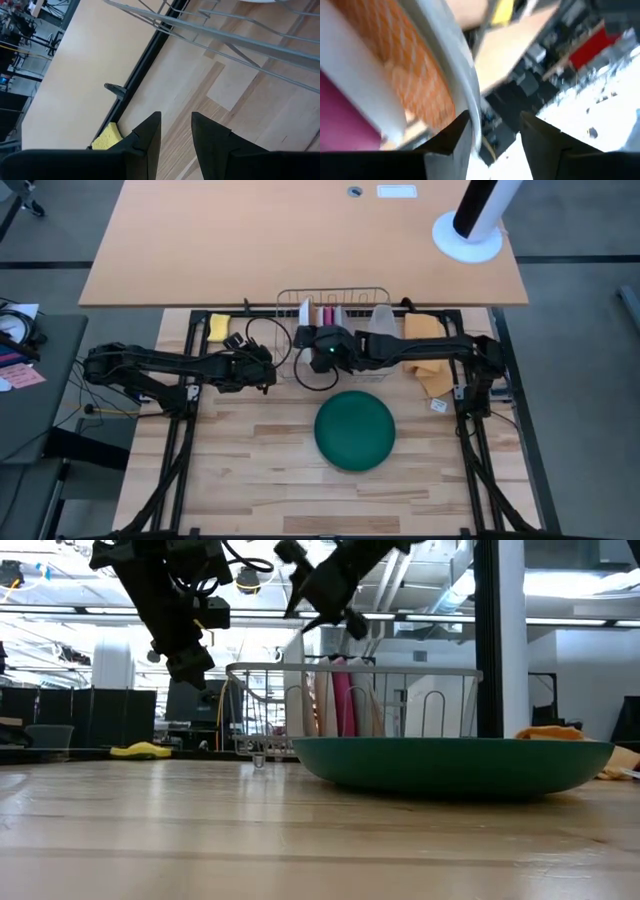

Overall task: Sort dishes
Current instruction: Put the white plate into the dish rack, then put the green plate into the dish rack

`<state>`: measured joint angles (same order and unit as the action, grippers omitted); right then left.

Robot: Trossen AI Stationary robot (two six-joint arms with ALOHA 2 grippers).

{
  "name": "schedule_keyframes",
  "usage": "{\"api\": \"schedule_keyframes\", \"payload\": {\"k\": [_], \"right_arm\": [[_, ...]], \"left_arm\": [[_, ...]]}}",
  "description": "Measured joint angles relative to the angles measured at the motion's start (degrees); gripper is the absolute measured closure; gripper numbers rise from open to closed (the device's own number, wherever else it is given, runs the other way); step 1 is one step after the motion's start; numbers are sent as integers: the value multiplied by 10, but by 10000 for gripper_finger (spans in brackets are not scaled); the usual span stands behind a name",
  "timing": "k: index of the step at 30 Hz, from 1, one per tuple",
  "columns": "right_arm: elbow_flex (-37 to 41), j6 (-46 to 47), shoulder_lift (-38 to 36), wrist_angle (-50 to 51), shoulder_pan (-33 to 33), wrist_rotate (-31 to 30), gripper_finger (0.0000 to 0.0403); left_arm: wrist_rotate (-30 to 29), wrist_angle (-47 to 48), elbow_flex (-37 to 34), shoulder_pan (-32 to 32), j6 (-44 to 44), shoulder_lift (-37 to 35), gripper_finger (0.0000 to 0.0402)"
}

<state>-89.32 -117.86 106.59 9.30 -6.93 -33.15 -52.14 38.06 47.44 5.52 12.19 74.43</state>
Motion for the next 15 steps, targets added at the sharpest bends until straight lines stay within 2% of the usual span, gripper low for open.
{"api": "schedule_keyframes", "payload": {"k": [3,12,15], "right_arm": [[0,14,-16,17,15,-39,227],[0,117,-85,93,68,-44,220],[0,170,-114,116,89,-66,220]], "left_arm": [[0,0,0,0,0,0,299],[10,0,0,0,0,0,299],[10,0,0,0,1,0,299]]}}
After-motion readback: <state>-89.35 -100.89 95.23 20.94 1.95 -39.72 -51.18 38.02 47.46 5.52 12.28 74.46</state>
